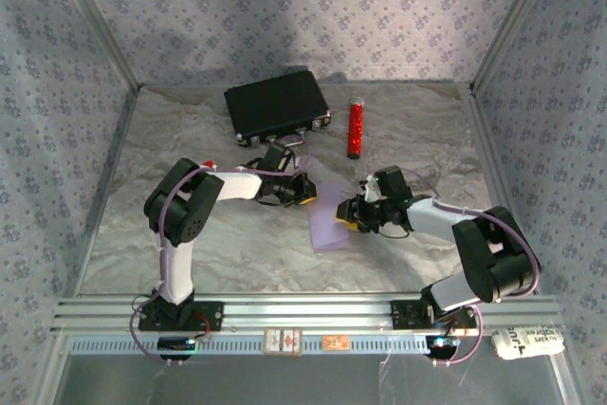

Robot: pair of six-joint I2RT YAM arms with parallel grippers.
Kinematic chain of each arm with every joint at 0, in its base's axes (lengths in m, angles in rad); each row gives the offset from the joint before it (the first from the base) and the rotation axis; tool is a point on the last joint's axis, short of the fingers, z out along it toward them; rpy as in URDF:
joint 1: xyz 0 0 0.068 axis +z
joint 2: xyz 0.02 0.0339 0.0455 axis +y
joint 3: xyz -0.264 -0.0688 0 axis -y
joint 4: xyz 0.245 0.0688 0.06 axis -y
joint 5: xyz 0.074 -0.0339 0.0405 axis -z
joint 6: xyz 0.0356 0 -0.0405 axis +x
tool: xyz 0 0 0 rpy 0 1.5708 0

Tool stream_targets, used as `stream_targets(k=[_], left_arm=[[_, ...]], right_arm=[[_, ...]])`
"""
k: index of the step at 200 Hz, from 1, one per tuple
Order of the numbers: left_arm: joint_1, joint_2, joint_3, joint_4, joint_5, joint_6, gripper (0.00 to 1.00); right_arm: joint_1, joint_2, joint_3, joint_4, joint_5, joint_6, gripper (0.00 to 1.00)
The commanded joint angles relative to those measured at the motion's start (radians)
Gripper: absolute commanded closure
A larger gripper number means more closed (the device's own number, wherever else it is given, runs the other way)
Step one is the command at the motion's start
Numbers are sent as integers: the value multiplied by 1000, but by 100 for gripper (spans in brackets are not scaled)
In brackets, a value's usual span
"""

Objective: Fold a paper plane with a square sheet of paper (pick it up from the middle)
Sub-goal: Fold the triangle a second time at the center of the table.

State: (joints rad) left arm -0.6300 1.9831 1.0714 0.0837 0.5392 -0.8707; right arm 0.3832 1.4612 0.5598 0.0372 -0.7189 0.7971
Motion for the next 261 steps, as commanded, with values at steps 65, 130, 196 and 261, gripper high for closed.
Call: stream_targets(k=[65,130,196,261], left_arm=[[-9,65,37,-91,22,68,88],[-10,52,86,-133,27,108,86],[-22,-107,115,-213,-14,125,66],[-34,-380,-83,-143,-142,76,48]], right_arm=[[-22,94,37,65,-74,-11,73],[-40,119,46,52,-70,-37,80],[-42,107,32,83,-39,6,89],[16,51,-22,212,138,194,93]])
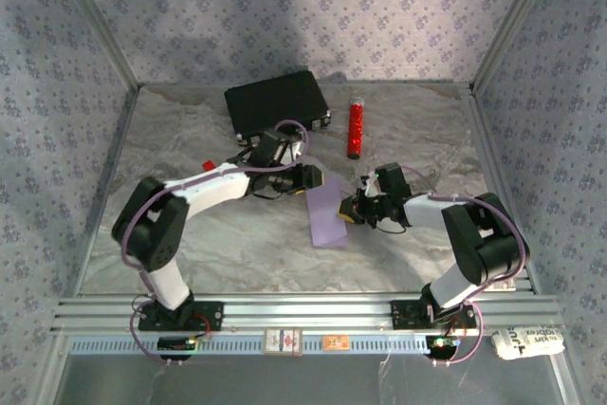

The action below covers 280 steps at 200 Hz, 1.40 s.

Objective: Fold a paper plane with a square sheet of paper (pick it up from the middle)
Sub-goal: Fold the triangle a second time at the center of the table.

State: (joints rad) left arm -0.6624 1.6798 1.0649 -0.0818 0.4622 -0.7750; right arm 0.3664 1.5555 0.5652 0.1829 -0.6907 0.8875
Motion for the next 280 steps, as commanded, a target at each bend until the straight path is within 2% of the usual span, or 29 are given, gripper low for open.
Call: stream_targets(k=[1,39,74,100,148,199,226,280], left_arm=[[-2,-80,-79,23,-66,-20,48],[-2,-168,-167,52,-92,-46,46],[-4,-205,-218,80,-79,-50,46],[-11,-233,-260,111,-69,-51,46],[-64,-250,-309,144,-71,-42,46],[-75,-283,-367,200,-89,-47,49],[-77,-315,-389,215,-126,-39,48],[-78,-330,-398,199,-162,-14,47]], right_arm=[[33,-44,-28,68,113,105,93],[81,-53,-27,98,190,159,92],[71,-37,-8,87,142,121,83],[51,-38,26,26,94,58,81],[13,0,73,-40,-8,-36,84],[4,28,102,-70,-19,-64,92],[4,20,91,-29,17,8,95],[15,-62,-15,146,206,259,97]])
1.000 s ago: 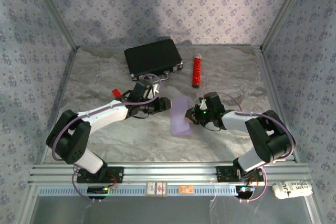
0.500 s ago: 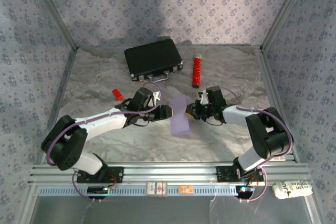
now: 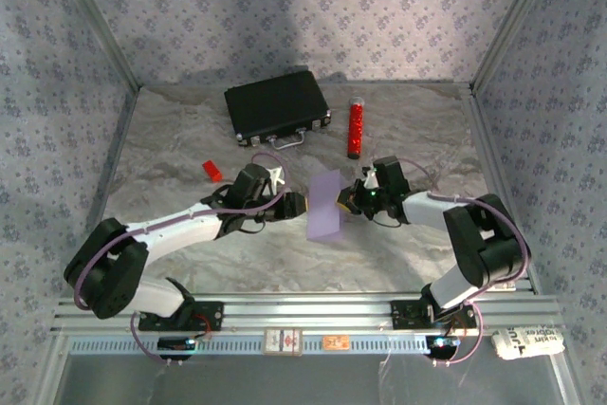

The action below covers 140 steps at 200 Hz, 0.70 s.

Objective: Fold a paper plane with a square sheet of paper (pick it up from the middle)
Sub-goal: Fold the triangle a second time at the center of the table.

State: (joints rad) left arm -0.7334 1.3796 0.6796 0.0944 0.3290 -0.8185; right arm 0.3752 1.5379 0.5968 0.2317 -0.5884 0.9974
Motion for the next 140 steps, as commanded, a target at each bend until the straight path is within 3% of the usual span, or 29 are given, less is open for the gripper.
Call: stream_targets(k=[1,57,84,140], left_arm=[[-8,-30,-13,23,-30,30,47],[-10,-48,-25,33,-19,62,46],[-52,-30,11,-5,-19,142,45],[-249,61,54,-22,-253,468,44]], right_arm=[[7,-45,-48,100,107,152,97],[11,-39,-30,56,58,78,90],[3,-36,-5,1,15,24,89],[-14,-2,46,-63,-58,-35,92]])
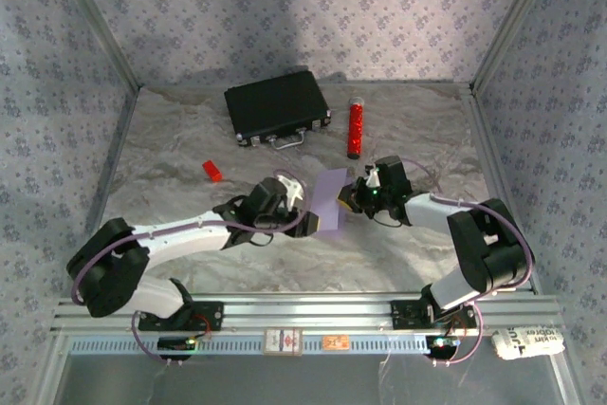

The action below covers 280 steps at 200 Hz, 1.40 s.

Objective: Fold a paper plane with a square sheet of paper (pick it up from the middle)
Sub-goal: Fold the triangle a second time at the center of the table.

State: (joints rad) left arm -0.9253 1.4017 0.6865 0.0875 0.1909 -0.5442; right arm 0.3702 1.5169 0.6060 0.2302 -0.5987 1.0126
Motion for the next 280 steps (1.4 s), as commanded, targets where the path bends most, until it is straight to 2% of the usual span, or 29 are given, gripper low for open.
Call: stream_targets(k=[1,30,48,76,91,120,216,280], left_arm=[[-60,41,49,-14,-117,200,44],[-154,81,67,5,-210,376,43],[-208,106,80,5,-284,477,38],[-273,146,97,1,-447,608,35],[-293,168,103,16,-524,653,33],[-304,203,117,52,-590,687,32],[-319,298,177,85,-631,708,32],[-318,296,175,96,-624,699,47]], right_arm=[[-8,19,37,-62,-47,-51,93],[-11,13,50,-86,-51,-68,94],[-12,10,50,-89,-50,-66,94],[-13,8,50,-92,-50,-66,94],[-12,7,54,-95,-50,-66,94],[-12,3,55,-102,-47,-68,94],[-14,-16,54,-114,-39,-68,94],[-18,-25,48,-115,-35,-66,93]])
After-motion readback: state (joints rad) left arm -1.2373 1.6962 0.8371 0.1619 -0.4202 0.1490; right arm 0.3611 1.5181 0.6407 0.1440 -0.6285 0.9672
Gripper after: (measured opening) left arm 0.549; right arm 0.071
